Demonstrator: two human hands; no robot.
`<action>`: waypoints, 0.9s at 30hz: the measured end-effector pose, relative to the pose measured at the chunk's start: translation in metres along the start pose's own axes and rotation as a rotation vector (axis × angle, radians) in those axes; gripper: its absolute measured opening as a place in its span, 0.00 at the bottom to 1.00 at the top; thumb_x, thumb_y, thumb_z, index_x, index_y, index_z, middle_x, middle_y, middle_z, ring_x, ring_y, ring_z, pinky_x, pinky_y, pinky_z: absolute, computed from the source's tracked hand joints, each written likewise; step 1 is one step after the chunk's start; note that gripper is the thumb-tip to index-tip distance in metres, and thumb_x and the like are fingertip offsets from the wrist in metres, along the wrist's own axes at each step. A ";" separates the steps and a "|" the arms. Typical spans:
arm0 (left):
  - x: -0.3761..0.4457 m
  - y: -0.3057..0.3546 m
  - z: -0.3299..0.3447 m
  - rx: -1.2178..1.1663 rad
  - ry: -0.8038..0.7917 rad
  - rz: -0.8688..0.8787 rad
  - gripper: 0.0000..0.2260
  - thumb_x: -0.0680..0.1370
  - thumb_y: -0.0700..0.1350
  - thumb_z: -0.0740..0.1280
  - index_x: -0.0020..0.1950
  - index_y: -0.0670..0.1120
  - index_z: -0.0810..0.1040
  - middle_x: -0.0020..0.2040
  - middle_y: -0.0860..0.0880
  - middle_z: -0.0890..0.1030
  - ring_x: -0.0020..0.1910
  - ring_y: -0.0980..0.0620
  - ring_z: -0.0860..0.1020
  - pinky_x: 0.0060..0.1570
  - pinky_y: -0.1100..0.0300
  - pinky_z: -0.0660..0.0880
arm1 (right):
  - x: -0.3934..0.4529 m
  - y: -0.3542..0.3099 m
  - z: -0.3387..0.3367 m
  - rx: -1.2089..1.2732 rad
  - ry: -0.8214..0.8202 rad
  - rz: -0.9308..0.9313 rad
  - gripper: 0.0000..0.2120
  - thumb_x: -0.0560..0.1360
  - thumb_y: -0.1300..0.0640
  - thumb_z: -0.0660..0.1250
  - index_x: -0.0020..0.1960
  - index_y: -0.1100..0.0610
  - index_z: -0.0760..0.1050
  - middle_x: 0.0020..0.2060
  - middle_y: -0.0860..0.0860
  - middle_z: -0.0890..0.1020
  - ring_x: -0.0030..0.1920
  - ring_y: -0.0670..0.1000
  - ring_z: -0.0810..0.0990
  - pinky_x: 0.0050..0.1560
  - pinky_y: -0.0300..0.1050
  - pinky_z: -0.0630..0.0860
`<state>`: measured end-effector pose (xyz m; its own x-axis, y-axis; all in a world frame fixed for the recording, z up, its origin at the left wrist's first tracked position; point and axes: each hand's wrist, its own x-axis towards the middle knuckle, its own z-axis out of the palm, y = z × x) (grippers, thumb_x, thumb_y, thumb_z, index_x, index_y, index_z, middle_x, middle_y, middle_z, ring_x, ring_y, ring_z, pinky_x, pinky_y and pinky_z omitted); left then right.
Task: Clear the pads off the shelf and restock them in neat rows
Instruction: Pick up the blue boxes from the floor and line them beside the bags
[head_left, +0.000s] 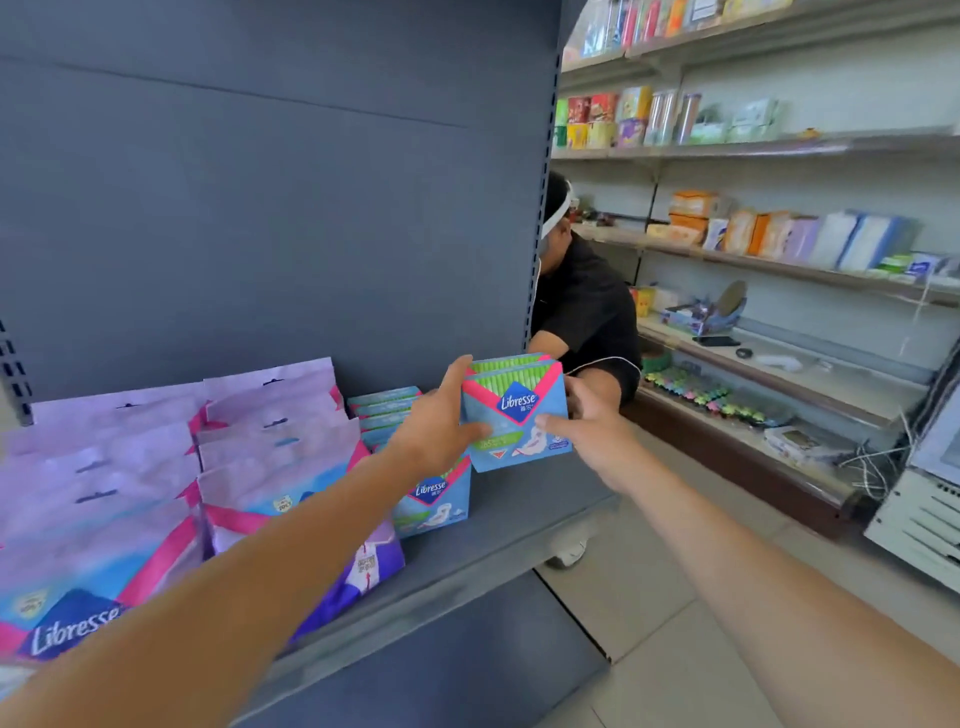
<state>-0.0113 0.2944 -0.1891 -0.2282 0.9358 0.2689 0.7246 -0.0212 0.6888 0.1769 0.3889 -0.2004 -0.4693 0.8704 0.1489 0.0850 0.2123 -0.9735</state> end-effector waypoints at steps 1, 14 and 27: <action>0.007 -0.001 -0.002 0.014 0.018 -0.009 0.36 0.76 0.44 0.71 0.77 0.56 0.53 0.43 0.47 0.73 0.44 0.42 0.77 0.40 0.55 0.72 | 0.011 -0.001 -0.001 -0.002 -0.016 0.004 0.22 0.73 0.66 0.71 0.64 0.56 0.70 0.51 0.52 0.83 0.49 0.52 0.84 0.54 0.52 0.80; 0.079 -0.017 0.031 0.275 0.017 -0.103 0.27 0.71 0.49 0.76 0.65 0.46 0.67 0.48 0.45 0.72 0.48 0.45 0.73 0.43 0.56 0.69 | 0.102 0.068 -0.020 -0.009 -0.204 0.073 0.22 0.72 0.68 0.72 0.59 0.48 0.74 0.56 0.52 0.84 0.57 0.54 0.82 0.62 0.60 0.76; 0.129 -0.057 0.031 0.642 -0.072 -0.218 0.26 0.69 0.59 0.74 0.60 0.51 0.66 0.40 0.51 0.71 0.50 0.47 0.68 0.47 0.52 0.68 | 0.164 0.116 0.010 -0.138 -0.232 0.068 0.22 0.72 0.64 0.74 0.60 0.51 0.69 0.52 0.47 0.82 0.51 0.42 0.80 0.50 0.40 0.77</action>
<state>-0.0615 0.4275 -0.2148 -0.3854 0.9163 0.1086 0.9142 0.3632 0.1800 0.1007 0.5519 -0.2904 -0.6458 0.7632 0.0244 0.2348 0.2289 -0.9447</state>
